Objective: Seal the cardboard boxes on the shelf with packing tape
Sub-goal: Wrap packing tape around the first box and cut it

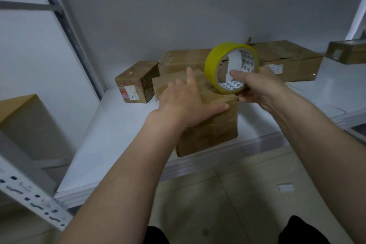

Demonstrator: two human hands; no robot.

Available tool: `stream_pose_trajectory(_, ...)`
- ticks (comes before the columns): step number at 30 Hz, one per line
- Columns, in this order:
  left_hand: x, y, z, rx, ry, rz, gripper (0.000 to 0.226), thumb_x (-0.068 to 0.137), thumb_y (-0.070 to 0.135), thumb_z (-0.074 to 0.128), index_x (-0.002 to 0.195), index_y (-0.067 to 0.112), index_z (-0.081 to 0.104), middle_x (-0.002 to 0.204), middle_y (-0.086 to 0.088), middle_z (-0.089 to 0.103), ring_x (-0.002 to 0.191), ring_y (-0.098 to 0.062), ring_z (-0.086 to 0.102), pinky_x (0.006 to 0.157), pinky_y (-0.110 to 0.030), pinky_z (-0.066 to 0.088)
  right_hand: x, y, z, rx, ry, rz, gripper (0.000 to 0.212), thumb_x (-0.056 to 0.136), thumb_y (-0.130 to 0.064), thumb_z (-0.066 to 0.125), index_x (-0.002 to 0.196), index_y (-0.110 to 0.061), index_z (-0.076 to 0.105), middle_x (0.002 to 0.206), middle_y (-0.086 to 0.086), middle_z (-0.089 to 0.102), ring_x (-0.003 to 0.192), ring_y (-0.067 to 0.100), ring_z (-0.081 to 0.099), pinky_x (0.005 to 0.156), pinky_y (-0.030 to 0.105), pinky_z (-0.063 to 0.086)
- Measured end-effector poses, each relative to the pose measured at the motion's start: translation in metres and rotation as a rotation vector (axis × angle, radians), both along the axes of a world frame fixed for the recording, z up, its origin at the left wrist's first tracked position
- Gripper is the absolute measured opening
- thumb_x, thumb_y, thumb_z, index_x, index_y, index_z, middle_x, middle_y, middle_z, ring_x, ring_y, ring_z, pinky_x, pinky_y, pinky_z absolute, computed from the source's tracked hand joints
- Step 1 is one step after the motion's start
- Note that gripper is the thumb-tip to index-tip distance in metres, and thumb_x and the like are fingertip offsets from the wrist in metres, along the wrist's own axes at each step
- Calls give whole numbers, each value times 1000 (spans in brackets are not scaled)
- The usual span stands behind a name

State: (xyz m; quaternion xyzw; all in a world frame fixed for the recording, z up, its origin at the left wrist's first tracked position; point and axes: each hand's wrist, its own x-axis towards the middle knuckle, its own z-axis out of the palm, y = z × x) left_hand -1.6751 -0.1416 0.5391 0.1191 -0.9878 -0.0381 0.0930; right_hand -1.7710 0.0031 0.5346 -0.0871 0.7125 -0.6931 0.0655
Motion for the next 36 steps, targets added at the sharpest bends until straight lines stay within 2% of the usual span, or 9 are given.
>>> stream_pose_trajectory(3,-5,6,-6,-37,16,19,124,71,90,43,157,18,-9,147,-21,33,134,-39,32,111,-43,28,6,-5,-11,-22,-2,62,18,84,-22,72,98,-12,67,82,4,72,68,16,70,59,28,56)
stream_pose_trajectory(6,-4,2,-7,54,35,-17,124,71,87,48,157,18,-9,158,-15,25,145,-32,24,117,-42,22,2,-4,0,59,21,70,20,92,-21,63,106,-7,64,94,9,71,84,24,69,73,38,59)
stream_pose_trajectory(10,-3,-1,-5,135,49,-78,124,72,82,56,158,17,-6,166,-2,9,152,-19,12,122,-38,16,0,2,21,117,61,128,9,97,-14,53,97,-10,61,91,7,67,78,20,67,61,36,60)
stream_pose_trajectory(16,0,3,1,126,-31,-59,124,72,83,53,157,19,-10,166,-4,9,152,-20,13,120,-34,14,-6,25,2,-236,-299,159,25,100,-16,46,79,-7,53,82,11,65,65,23,71,47,43,57)
stream_pose_trajectory(21,-1,5,1,102,-63,-46,123,72,85,51,158,17,-5,166,-3,8,152,-18,11,120,-34,13,-13,30,-9,-334,-371,187,20,100,-14,46,83,-7,53,60,6,69,59,21,71,47,44,57)
stream_pose_trajectory(25,-2,4,1,91,-76,-40,122,72,86,49,158,17,-3,166,-3,8,152,-20,11,121,-35,14,-16,33,-25,-383,-437,174,12,98,-9,47,90,-5,54,82,11,67,64,26,72,48,47,57)
stream_pose_trajectory(29,-3,1,0,78,-86,-46,120,72,87,47,159,20,-2,166,-3,9,152,-20,12,121,-37,14,-17,39,-38,-355,-447,121,13,99,-7,46,87,-5,51,78,11,65,56,26,70,43,46,56)
stream_pose_trajectory(33,-7,0,2,44,-136,-76,111,73,88,43,157,34,-5,166,-2,8,152,-25,10,120,-42,14,-14,33,-46,-342,-492,107,8,99,-7,45,95,-4,52,94,21,64,62,31,71,42,44,55)
stream_pose_trajectory(36,-13,3,5,-70,-201,-81,105,70,91,42,155,45,1,162,-9,16,147,-34,15,118,-54,17,-9,31,-46,-348,-513,122,13,99,-5,44,111,-2,49,97,25,64,60,33,71,42,44,55)
